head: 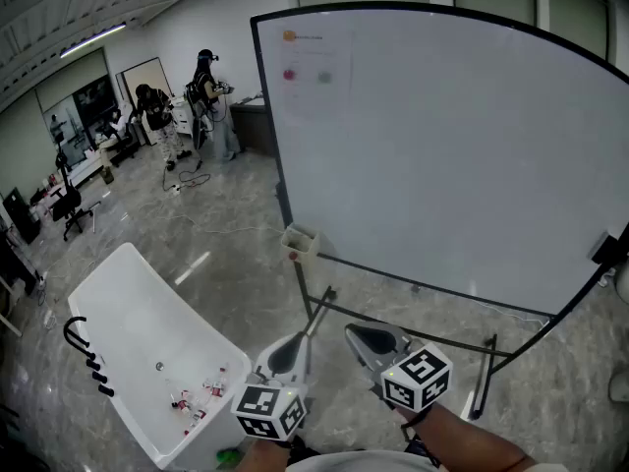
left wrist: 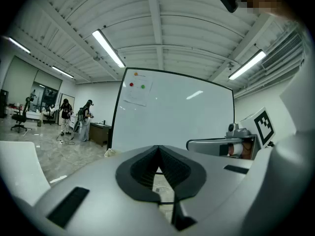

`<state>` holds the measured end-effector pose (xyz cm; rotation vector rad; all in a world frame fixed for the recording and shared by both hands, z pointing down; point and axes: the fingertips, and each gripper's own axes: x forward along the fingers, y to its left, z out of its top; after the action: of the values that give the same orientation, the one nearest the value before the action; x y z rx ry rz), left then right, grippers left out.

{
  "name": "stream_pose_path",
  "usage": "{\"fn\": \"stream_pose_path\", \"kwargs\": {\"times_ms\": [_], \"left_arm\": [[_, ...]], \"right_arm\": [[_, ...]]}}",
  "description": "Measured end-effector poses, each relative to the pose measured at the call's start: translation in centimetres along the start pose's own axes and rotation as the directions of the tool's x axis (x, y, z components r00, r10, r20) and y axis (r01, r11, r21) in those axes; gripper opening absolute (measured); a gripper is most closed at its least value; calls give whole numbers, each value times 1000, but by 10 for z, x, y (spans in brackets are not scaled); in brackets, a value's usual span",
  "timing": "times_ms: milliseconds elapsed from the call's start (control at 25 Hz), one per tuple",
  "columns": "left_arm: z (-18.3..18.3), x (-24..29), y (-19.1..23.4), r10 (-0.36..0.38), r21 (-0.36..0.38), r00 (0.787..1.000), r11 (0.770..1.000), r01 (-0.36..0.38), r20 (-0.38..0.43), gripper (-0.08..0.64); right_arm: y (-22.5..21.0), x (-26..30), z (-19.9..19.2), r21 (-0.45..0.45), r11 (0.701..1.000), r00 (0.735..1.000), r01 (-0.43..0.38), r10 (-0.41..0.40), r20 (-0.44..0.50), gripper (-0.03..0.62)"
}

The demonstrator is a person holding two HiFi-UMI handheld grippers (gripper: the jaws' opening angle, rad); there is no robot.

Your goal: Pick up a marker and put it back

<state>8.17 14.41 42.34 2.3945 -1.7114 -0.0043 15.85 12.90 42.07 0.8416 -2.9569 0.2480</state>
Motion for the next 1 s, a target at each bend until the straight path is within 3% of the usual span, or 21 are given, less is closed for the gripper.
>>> {"fn": "stream_pose_path", "kwargs": {"times_ms": [600,840,1000], "left_arm": [[-3,12,41,-34,-21,999,999,34,-8,4],[3,18,80,-75,-27,997,997,75,-9,3],[6,20,131,-93,-21,995,996,92,-24,3]], "right_arm": [[2,40,-4,32,999,1000,-9,9,-14,3],[-1,77,-6,36,999,999,28,-27,-25,3],[-4,119,-6,28,997,997,75,-74,-29,3]]}}
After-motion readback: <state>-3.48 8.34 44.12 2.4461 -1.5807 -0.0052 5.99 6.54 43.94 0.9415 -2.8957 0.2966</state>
